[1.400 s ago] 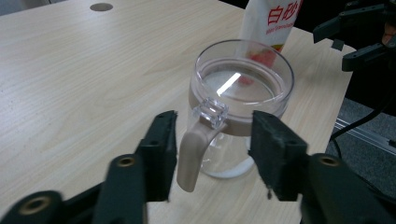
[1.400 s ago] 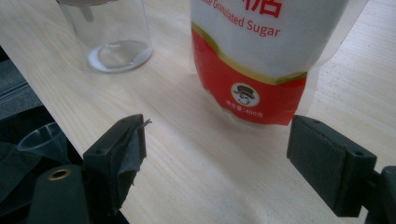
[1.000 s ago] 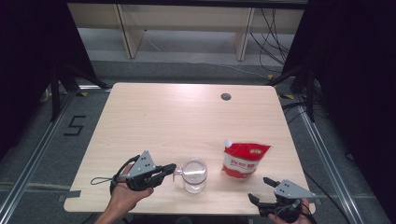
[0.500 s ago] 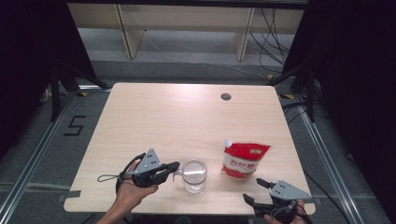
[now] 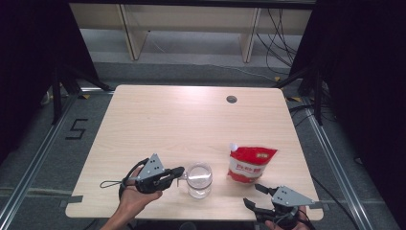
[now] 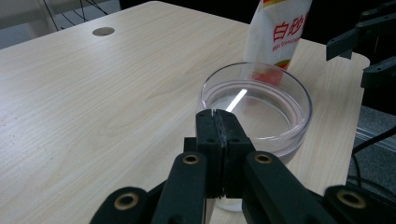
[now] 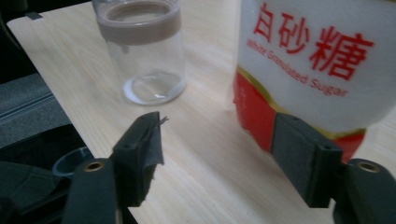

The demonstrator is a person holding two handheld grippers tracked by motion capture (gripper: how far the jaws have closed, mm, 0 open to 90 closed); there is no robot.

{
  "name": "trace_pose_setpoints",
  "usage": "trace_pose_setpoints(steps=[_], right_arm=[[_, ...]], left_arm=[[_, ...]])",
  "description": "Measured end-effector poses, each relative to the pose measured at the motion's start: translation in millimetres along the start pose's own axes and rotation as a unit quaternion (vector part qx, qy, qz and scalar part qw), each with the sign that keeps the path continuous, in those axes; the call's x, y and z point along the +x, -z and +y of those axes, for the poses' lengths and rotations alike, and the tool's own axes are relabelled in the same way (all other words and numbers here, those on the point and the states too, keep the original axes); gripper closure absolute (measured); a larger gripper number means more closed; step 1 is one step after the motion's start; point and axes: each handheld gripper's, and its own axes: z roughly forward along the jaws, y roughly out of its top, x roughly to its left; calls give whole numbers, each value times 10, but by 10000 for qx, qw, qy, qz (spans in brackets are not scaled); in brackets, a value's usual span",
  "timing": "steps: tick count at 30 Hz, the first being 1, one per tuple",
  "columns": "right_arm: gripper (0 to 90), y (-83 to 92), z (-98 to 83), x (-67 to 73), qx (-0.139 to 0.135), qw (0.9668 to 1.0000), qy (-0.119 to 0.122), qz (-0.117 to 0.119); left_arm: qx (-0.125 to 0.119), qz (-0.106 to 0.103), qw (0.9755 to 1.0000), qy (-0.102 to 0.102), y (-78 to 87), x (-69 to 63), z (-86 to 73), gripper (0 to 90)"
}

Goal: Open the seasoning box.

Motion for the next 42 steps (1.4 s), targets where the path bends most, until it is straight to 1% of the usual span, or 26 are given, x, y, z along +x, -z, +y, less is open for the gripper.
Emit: trace_pose_setpoints(steps=[1,2,3,4,5,7,9,10,12,14,15,18,20,21,24,26,28,30,31,32,33,34,36,37,40,42], right_arm=[[399,0,10,19,32,10000,-30,63],[419,-13,15,22,-66,9999,122,-27],[426,-22,24,43,-18,9999,83,69],[440,-41,33,48,-94,9998,149,59],[468,-49,43,64,-68,9998,168,38],[480,-79,66,102,-116,9998,168,76],[509,-115,98,115,-174,9993,308,130],[528,-153,122,150,-179,9995,162,211],[551,-164,132,164,-195,9996,162,158],[584,-206,156,162,-205,9991,260,270],[603,-221,163,176,-198,9989,274,313],[617,-281,190,198,-225,9985,398,305],[640,-330,207,215,-264,9981,399,381],[651,-339,216,225,-259,9985,369,315],[694,-386,254,246,-320,9978,434,397],[716,-423,275,273,-371,9974,379,479],[741,-461,300,287,-361,9969,497,487],[765,-503,319,308,-375,9970,484,470],[772,-534,327,316,-406,9965,486,538],[783,-545,340,321,-343,9969,516,491],[805,-594,358,331,-333,9967,520,523],[805,-594,358,331,-333,9967,520,523],[822,-619,379,337,-302,9973,462,491],[830,-636,393,329,-328,9966,562,507],[848,-668,426,327,-293,9971,538,443],[875,-699,446,319,-292,9967,585,478]], left_arm=[[5,2,10000,-78,5,8,1,882],[12,-15,10000,-80,8,15,0,882],[-6,-2,10000,-46,8,13,-4,882],[-29,5,10000,23,5,8,-9,883],[-10,31,10000,10,10,5,-9,883],[-20,16,10000,18,10,1,-14,882],[-28,33,10000,15,11,-2,-17,882],[-26,36,10000,4,11,-3,-17,883],[-28,48,10000,-18,12,-5,-20,883],[-44,58,10000,-16,12,-7,-24,886],[-52,71,9999,-73,13,-3,-24,887],[-70,77,9999,-70,15,-3,-29,888],[-61,91,9999,-99,17,-6,-32,890],[-64,94,9999,-110,17,-6,-34,890],[-89,95,9999,-112,11,-4,-40,890],[-108,109,9998,-96,8,-7,-45,891],[-116,110,9998,-98,8,-8,-46,890],[-118,114,9998,-110,7,-10,-47,891],[-119,121,9998,-122,7,-11,-47,891],[-121,116,9998,-122,7,-10,-48,891],[-130,112,9998,-115,7,-9,-49,892],[-134,87,9998,-116,6,-6,-50,892],[-113,117,9997,-193,13,-2,-49,892],[-119,115,9997,-192,13,-2,-51,893],[-132,90,9997,-196,13,3,-55,893],[-131,105,9997,-156,15,1,-58,893]])
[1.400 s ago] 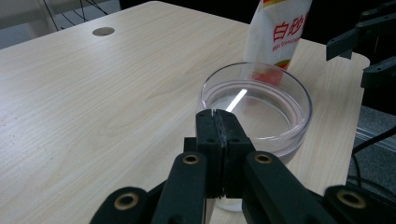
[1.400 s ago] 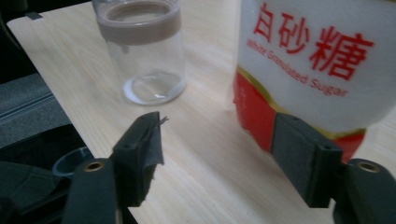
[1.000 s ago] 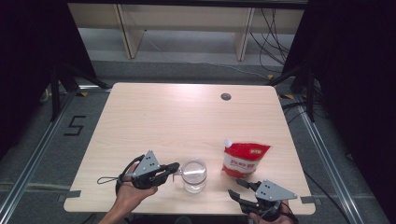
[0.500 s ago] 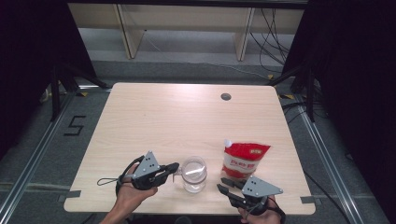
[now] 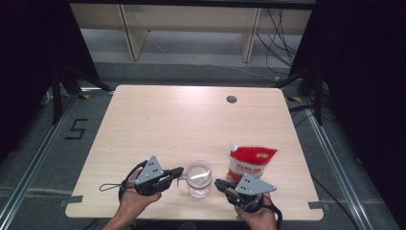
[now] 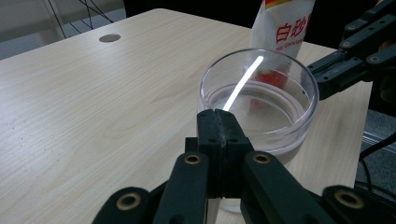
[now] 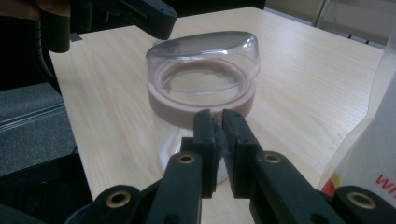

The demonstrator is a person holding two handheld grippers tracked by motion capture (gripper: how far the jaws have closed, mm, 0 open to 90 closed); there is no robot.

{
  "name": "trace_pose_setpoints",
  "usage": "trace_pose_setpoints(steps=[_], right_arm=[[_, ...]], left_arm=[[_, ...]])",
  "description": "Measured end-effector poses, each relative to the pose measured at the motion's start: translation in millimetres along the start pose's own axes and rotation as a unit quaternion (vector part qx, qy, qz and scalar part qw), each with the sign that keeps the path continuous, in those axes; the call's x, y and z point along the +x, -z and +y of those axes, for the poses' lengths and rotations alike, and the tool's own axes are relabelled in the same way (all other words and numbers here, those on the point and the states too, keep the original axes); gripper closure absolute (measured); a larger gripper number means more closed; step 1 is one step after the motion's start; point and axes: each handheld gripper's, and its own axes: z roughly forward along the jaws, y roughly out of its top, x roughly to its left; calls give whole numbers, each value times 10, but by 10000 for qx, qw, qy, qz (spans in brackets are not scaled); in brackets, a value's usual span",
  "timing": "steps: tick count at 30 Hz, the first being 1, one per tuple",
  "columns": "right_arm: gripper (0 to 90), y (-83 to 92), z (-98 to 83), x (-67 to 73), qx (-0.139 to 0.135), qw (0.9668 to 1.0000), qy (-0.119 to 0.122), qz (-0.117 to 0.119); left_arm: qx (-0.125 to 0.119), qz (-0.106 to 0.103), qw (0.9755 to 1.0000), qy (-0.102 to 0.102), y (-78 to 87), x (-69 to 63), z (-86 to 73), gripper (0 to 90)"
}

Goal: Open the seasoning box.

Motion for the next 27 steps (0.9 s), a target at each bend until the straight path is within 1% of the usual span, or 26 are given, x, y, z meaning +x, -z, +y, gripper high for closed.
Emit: trace_pose_setpoints(steps=[1,2,3,4,5,6,7,8,9,11,13,14,15,16,17,18,19,20,21,22,23,24,25,26,27], right_arm=[[881,-21,2,-6,-42,10000,-10,-45],[882,-27,11,-17,2,10000,42,-15],[882,-36,15,-23,16,10000,32,-46],[882,-46,21,-24,10,10000,53,-46],[885,-46,32,-32,24,10000,47,-58],[888,-58,41,-28,-19,10000,58,-46],[892,-55,51,-9,10,10000,-26,-70],[892,-68,66,-24,-35,9999,107,-56],[892,-69,80,-25,1,9999,143,-63],[893,-90,96,-19,-98,9998,176,-75],[895,-91,115,-12,-71,9998,160,-57],[895,-95,122,-11,-60,9998,157,-70],[895,-115,126,-18,-116,9997,217,-3],[895,-110,134,-15,-96,9997,220,-56],[895,-112,144,-14,-115,9996,244,-41],[895,-114,149,-9,-160,9996,215,-78],[895,-110,163,-9,-154,9996,244,-39],[895,-116,172,-6,-198,9994,263,-47],[895,-106,184,4,-192,9995,226,-67],[895,-108,191,-3,-195,9994,267,-45],[894,-107,198,-5,-196,9994,272,-25],[894,-112,201,-6,-225,9993,290,-41],[895,-110,207,0,-230,9995,220,-51],[894,-120,214,-5,-258,9993,267,-30],[894,-121,223,-11,-260,9992,291,3]], left_arm=[[0,-4,10000,-13,1,2,-1,893],[-4,-4,10000,-17,3,3,-3,893],[-4,22,10000,69,5,-5,-7,893],[-1,24,10000,92,6,-3,-10,893],[-9,12,10000,65,6,3,-10,893],[-43,3,9999,92,1,4,-14,893],[-42,5,10000,86,1,5,-14,893],[-43,2,10000,87,1,5,-14,893],[-45,8,10000,89,1,4,-14,893],[-42,5,10000,78,2,5,-14,893],[-18,-2,10000,87,7,7,-15,893],[-8,-24,10000,21,8,18,-13,893],[-8,-29,10000,23,8,20,-14,893],[-2,-28,10000,88,12,14,-18,893],[3,-24,10000,94,16,12,-17,882],[36,-56,10000,50,29,17,-12,862],[6,-35,10000,52,44,8,-7,843],[6,-44,10000,15,69,5,-3,827],[27,-24,10000,-9,87,3,-1,797],[5,-7,10000,-1,98,-1,-10,767],[50,11,10000,-34,118,-1,-16,749],[53,3,10000,-17,132,0,-25,733],[60,-3,9999,136,147,-14,-40,710],[60,-22,10000,46,160,-6,-47,677],[101,-51,9999,86,169,-19,-63,642]])
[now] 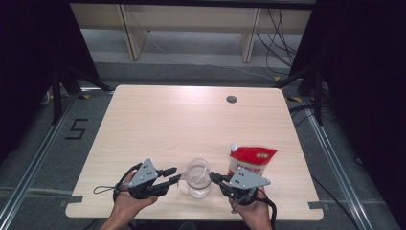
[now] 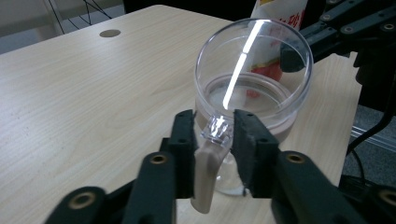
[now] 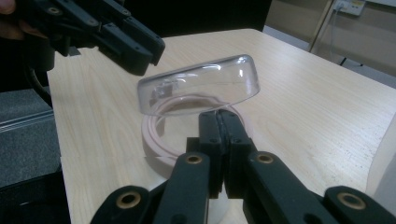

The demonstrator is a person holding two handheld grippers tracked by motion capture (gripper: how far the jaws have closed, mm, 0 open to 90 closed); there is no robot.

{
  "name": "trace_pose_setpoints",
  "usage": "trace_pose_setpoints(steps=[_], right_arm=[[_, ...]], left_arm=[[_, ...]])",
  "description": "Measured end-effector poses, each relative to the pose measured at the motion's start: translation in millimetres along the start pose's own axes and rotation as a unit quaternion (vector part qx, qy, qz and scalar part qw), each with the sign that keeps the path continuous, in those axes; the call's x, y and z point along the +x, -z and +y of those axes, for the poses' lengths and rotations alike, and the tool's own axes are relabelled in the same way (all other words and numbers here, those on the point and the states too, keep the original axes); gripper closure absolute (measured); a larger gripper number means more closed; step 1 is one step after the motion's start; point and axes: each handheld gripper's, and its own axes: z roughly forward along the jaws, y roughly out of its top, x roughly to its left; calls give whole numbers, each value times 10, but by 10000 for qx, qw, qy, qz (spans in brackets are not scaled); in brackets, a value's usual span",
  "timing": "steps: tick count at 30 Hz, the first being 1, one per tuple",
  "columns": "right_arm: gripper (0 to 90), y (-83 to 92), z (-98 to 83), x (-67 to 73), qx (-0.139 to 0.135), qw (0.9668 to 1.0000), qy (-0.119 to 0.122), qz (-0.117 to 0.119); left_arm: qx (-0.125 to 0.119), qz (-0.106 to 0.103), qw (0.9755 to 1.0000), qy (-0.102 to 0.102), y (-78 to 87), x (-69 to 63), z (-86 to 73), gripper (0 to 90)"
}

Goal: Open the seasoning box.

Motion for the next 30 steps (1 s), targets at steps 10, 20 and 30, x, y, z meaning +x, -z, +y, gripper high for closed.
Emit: trace_pose_setpoints(steps=[10,20,30], right_arm=[[894,-60,109,23,-134,9999,76,6],[890,-132,232,64,-220,9996,164,88],[885,-213,350,139,-286,9989,333,164]], left_arm=[[404,190,9990,-88,40,-78,-228,354],[589,344,9976,110,143,-4,-446,197],[629,445,9967,254,132,13,-500,190]])
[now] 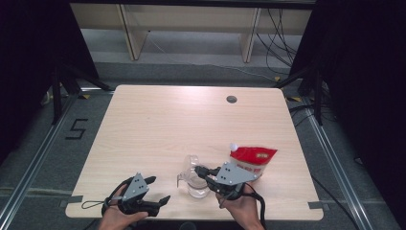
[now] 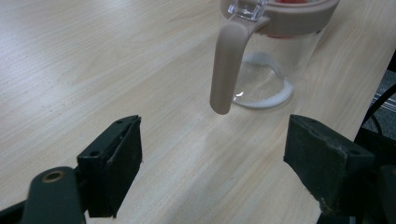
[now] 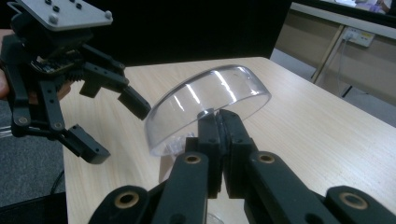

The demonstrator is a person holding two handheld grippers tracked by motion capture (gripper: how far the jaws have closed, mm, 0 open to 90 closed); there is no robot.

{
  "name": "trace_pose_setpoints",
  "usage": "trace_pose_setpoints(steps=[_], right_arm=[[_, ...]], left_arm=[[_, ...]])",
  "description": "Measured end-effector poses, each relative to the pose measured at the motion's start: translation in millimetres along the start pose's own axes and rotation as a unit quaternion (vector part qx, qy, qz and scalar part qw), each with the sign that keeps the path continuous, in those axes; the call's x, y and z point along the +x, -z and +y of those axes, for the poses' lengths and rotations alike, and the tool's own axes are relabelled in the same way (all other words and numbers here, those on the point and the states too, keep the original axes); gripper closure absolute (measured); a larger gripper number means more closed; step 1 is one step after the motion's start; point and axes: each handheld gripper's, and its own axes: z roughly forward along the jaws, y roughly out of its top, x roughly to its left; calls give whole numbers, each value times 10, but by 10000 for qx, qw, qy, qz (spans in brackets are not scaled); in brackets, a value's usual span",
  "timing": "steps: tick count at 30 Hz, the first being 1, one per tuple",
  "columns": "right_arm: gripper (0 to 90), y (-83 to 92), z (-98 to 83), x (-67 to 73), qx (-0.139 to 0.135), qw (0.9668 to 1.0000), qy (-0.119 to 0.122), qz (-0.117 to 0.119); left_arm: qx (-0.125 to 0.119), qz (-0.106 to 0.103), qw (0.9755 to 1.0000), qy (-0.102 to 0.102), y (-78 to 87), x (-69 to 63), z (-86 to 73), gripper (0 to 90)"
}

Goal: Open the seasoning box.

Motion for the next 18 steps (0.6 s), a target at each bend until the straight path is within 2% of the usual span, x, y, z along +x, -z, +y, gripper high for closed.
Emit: trace_pose_setpoints(steps=[5,8,9,10,11,12,13,16,17,18], right_arm=[[878,-39,33,24,-16,10000,48,-15],[878,-69,52,33,-73,9999,68,107],[878,-67,61,43,-31,10000,59,69],[878,-76,64,52,-5,10000,59,50],[877,-96,70,52,-51,9998,109,125],[878,-104,75,53,-42,9998,178,92],[878,-119,76,71,-38,9998,106,136],[874,-152,81,92,-4,9997,136,192],[873,-164,82,99,-11,9998,134,151],[872,-173,89,101,-11,9997,132,199]], left_arm=[[-15,21,10000,36,5,3,-2,188],[9,43,10000,11,-4,23,-13,186],[-48,2,9999,105,-20,16,-19,186],[20,6,10000,32,-13,26,-18,186],[7,0,10000,68,-17,20,-20,186],[40,16,10000,44,-13,19,-17,186],[133,69,9999,-60,-2,27,-13,186],[144,65,9998,-72,-3,23,-15,186],[13,-3,10000,48,-21,9,-21,186],[32,27,10000,47,-21,7,-21,186]])
